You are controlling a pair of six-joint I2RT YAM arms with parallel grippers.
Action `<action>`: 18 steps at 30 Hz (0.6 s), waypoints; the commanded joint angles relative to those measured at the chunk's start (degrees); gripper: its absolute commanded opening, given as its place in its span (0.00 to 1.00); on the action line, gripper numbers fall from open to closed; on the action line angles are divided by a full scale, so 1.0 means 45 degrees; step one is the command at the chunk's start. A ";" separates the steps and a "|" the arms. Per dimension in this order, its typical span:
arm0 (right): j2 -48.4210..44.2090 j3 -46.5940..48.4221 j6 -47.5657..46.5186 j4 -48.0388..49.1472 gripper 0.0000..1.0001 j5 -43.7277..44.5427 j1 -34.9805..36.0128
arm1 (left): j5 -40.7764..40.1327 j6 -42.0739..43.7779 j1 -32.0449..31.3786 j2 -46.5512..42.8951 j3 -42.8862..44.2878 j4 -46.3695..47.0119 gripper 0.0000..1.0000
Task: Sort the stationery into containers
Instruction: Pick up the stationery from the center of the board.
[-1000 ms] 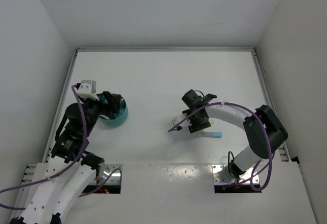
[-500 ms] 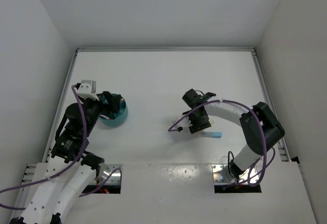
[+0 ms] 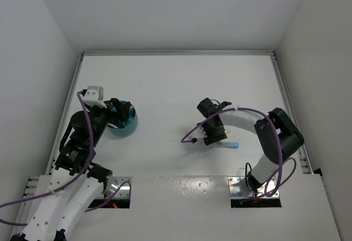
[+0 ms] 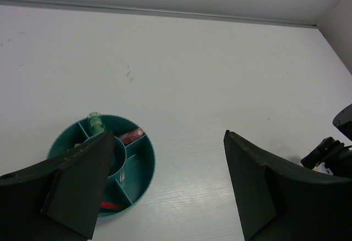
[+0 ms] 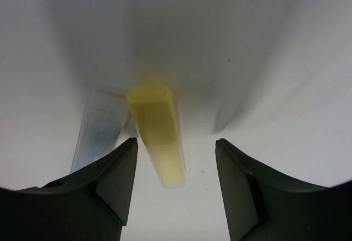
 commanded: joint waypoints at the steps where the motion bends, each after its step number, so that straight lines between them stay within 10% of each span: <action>1: 0.0119 -0.0139 -0.0175 0.0459 0.58 -0.0495 -0.0079 | 0.0074 0.0101 0.0123 0.0012 0.0117 0.0455 0.86; 10: 0.1153 0.0779 0.0528 0.0030 0.50 -0.1762 0.0175 | -0.0043 0.0101 0.0123 0.0012 0.0117 0.0455 0.86; 18: 0.1702 0.1832 0.0937 -0.0925 0.13 -0.2522 0.0175 | -0.0043 0.0101 0.0123 0.0012 0.0117 0.0455 0.86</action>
